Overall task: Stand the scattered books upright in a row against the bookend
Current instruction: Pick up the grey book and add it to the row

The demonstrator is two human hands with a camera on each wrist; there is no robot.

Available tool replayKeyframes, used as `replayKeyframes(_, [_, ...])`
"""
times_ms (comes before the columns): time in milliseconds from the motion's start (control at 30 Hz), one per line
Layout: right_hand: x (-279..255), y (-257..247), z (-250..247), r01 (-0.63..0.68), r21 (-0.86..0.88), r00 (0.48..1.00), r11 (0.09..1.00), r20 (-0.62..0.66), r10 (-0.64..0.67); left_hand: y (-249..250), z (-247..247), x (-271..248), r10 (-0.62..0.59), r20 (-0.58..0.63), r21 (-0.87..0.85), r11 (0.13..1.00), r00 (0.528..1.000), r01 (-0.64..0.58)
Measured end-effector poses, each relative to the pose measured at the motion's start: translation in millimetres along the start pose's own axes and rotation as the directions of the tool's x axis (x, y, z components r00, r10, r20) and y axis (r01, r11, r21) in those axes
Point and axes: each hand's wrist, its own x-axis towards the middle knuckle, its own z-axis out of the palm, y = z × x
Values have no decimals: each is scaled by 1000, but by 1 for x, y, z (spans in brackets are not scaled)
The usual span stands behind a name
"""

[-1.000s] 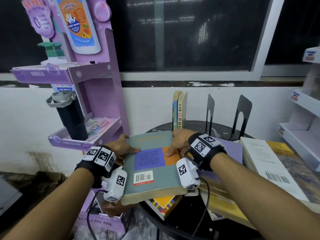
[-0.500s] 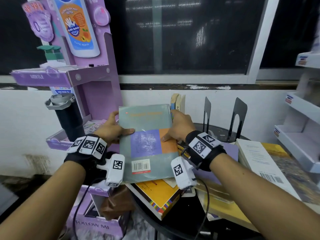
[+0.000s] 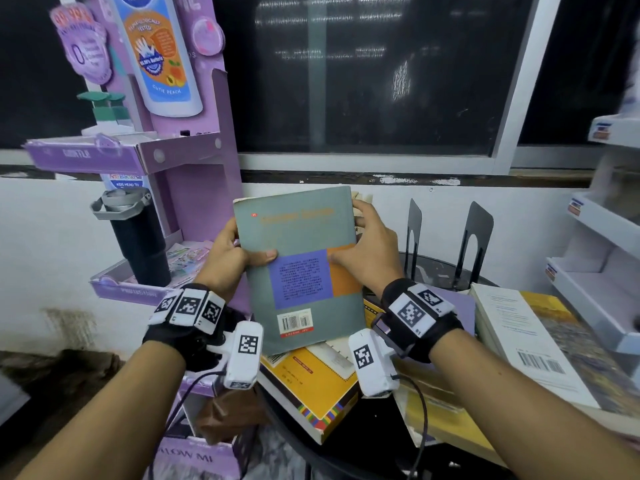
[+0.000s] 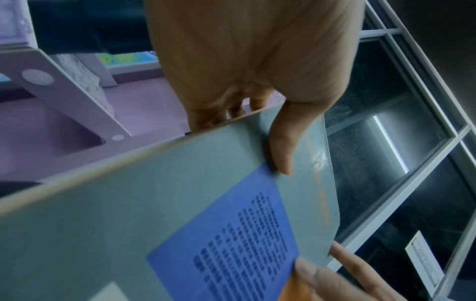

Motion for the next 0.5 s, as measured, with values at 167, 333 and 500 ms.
replayKeyframes(167, [6, 2, 1, 27, 120, 998, 992, -54, -21, 1, 12, -3, 51, -60, -145, 988, 997, -59])
replayKeyframes(333, [15, -2, -3, 75, 256, 997, 964, -19, -73, 7, 16, -3, 102, -96, -201, 972, 990, -119])
replayKeyframes(500, [33, -11, -11, 108, 226, 991, 968, 53, -123, 9, 16, 0, 125, -143, -208, 966, 982, -153])
